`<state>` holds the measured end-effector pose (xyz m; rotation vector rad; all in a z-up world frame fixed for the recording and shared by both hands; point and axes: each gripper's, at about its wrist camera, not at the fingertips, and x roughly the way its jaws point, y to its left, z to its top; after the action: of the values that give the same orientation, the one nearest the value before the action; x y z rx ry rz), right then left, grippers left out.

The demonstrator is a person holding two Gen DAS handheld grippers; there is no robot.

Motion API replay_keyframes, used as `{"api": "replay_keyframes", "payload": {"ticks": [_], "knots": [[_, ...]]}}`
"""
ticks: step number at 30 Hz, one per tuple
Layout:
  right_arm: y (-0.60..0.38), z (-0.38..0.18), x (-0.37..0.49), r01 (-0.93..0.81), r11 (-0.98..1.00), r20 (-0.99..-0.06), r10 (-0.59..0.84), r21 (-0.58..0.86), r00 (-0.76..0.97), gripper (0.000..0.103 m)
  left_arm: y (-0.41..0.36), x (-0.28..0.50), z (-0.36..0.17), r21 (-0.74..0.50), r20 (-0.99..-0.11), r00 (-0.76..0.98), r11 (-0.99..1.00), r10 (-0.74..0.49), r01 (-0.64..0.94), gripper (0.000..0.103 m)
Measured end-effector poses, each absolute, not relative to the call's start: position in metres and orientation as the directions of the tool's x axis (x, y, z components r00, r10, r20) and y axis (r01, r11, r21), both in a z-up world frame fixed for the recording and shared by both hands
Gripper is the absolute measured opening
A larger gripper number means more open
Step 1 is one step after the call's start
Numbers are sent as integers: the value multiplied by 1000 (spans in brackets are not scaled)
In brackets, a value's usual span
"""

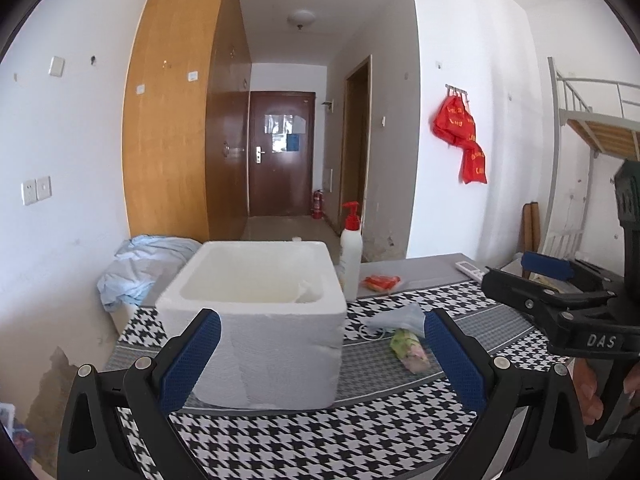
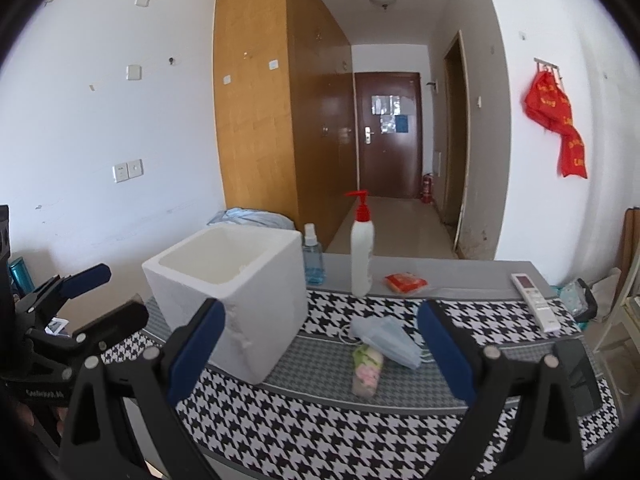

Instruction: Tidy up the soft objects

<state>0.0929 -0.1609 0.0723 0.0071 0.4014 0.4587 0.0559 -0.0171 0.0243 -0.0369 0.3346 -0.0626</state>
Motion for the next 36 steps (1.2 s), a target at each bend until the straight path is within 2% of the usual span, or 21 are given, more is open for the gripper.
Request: {"api": "replay_keyframes", "payload": {"ticks": [12,24,29,36], "knots": [[-185,50,88,-384,917,-379,396,112,836,99,-31,51,7,-63,-313,944,994,-102,86,102],[-202,30,89,-348,929,-405,367,123,838,99,-50,67,-18,-93,-382,910,987,-159,133,102],[-209,24,95,-336,934,-423,355,122,834,98,-55,70,-22,-72,-370,917,989,-147,129,102],[-219,14,105,-329,936,-448,348,123,824,98,-67,82,-27,-74,-408,897,986,-169,152,102]]}}
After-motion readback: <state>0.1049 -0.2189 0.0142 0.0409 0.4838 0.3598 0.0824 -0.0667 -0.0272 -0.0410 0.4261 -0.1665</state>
